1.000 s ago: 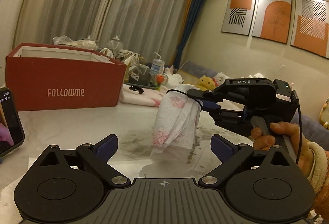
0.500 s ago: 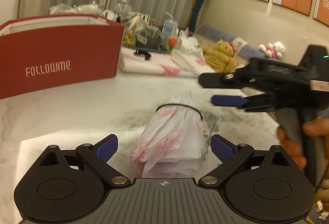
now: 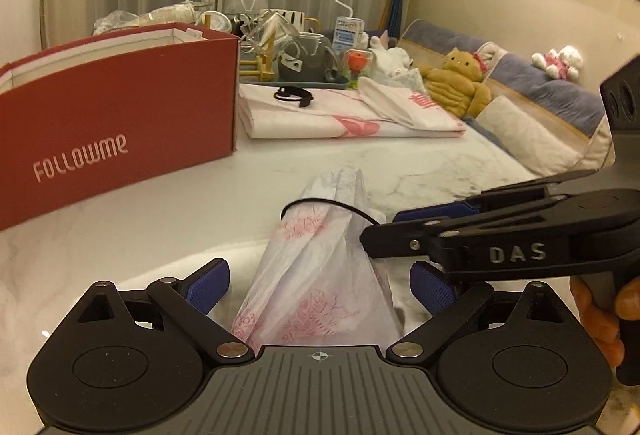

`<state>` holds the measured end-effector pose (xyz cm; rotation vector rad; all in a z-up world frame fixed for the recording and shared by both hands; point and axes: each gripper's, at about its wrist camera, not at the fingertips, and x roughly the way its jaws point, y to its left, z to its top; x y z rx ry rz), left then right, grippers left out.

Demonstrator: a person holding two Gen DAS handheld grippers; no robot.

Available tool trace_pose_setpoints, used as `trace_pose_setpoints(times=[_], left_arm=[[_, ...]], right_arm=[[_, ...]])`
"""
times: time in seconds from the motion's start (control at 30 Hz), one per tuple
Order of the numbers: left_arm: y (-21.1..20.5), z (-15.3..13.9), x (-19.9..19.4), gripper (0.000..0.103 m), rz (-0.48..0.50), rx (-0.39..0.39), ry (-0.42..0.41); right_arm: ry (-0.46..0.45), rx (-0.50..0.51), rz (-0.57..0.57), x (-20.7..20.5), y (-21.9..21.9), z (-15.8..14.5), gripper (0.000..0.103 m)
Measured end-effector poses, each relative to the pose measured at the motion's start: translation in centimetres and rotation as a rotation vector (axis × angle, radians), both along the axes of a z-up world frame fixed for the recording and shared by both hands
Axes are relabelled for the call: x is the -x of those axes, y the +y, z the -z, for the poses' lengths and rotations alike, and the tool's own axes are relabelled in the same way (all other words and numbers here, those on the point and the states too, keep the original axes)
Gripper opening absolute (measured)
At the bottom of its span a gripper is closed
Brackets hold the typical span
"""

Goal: Fold shopping bag
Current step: 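Lower the banded bag toward the table with the left gripper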

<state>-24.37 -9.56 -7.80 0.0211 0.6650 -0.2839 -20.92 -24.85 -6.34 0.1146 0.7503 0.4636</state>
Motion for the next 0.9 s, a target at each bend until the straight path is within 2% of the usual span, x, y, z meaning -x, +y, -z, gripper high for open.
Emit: trace_pose_setpoints(times=[0.13, 0.23, 0.27, 0.3, 0.33, 0.4, 0.43, 0.6, 0.63, 0.77, 0.9], left_arm=[[-0.3, 0.1, -2.1, 0.103, -0.022, -0.042, 0.008], [-0.9, 0.2, -3.1, 0.103, -0.024, -0.094, 0.011], [-0.9, 0.2, -3.2, 0.103, -0.021, -0.093, 0.012], [-1.0, 0.2, -3.2, 0.103, -0.021, -0.093, 0.012], [-1.0, 0.1, -3.1, 0.103, -0.021, -0.093, 0.012], [-0.9, 0.1, -3.1, 0.103, -0.021, -0.093, 0.012], [-0.9, 0.1, -3.1, 0.103, -0.022, -0.093, 0.012], [-0.9, 0.2, -3.1, 0.103, -0.034, -0.092, 0.013], [-1.0, 0.2, -3.1, 0.103, -0.037, -0.091, 0.013], [-1.1, 0.2, -3.1, 0.103, -0.050, -0.092, 0.014], [-1.2, 0.2, -3.1, 0.103, -0.061, -0.092, 0.015]], right_arm=[[-0.081, 0.083, 0.008, -1.9, 0.9, 0.7, 0.037], [-0.101, 0.082, 0.012, -2.3, 0.7, 0.9, 0.045], [-0.099, 0.077, 0.022, -2.4, 0.3, 1.0, 0.051], [-0.096, 0.073, 0.040, -2.3, -0.2, 1.0, 0.062], [-0.091, 0.068, 0.057, -2.2, -0.7, 1.0, 0.068], [-0.081, 0.054, 0.077, -1.9, -2.1, 1.1, 0.089], [-0.078, 0.044, 0.075, -1.8, -2.7, 1.2, 0.094], [-0.143, -0.133, -0.017, 0.2, -6.2, 0.6, 0.095], [-0.135, -0.109, -0.053, 0.4, -6.1, 0.4, 0.095], [-0.093, 0.135, -0.128, 1.1, -4.0, 0.9, 0.096], [-0.114, 0.224, -0.152, 2.0, -2.0, 1.5, 0.101]])
